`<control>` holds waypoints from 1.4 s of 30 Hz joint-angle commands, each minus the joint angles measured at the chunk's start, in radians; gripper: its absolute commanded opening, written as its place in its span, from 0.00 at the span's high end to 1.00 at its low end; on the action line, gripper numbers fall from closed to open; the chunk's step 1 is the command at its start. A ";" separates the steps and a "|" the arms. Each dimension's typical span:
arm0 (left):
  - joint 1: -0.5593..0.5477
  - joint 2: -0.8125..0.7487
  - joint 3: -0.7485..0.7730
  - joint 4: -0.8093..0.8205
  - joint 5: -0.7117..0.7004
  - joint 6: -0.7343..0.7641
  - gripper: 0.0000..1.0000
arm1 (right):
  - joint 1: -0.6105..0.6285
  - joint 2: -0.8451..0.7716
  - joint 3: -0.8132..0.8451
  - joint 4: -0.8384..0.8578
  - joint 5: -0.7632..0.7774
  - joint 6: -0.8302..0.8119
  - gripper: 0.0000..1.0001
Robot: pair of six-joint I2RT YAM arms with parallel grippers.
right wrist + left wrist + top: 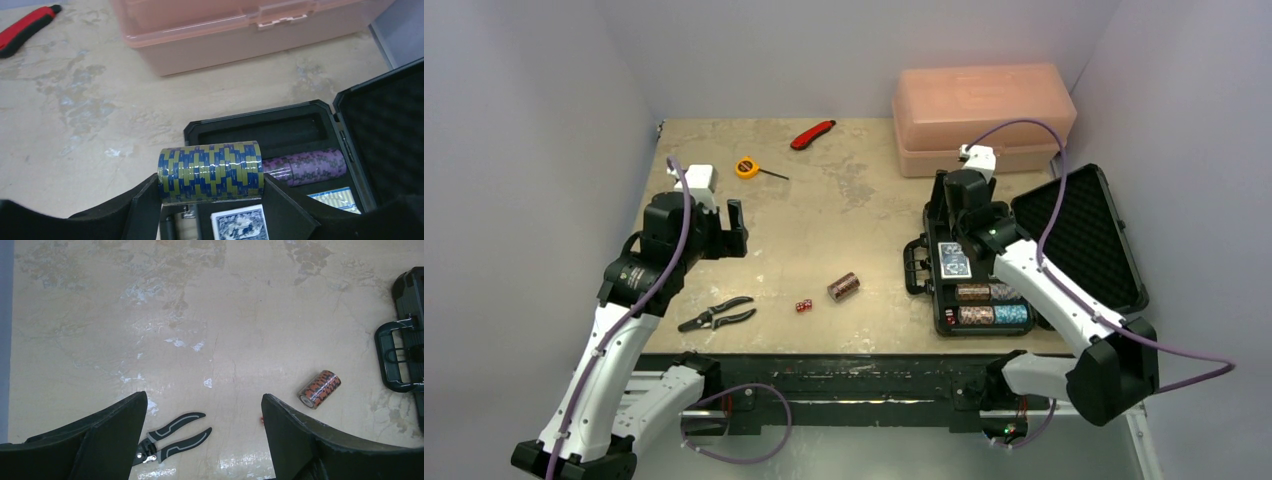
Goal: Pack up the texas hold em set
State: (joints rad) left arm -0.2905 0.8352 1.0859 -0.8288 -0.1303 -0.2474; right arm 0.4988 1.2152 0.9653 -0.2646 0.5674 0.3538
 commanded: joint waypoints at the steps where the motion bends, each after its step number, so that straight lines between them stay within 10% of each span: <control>1: -0.004 -0.015 0.003 0.030 0.012 -0.007 0.16 | -0.132 0.002 0.086 0.010 -0.116 0.020 1.00; 10: -0.004 -0.010 0.003 0.031 0.025 -0.009 0.16 | -0.192 -0.122 -0.034 0.107 -0.326 -0.011 1.00; 42: -0.004 0.037 -0.001 0.033 0.040 -0.013 0.16 | -0.357 0.127 -0.043 0.325 -0.196 -0.235 1.00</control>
State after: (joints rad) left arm -0.2905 0.8696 1.0859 -0.8280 -0.0910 -0.2508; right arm 0.1505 1.3220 0.9001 -0.0849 0.3561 0.1585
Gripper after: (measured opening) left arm 0.842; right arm 0.682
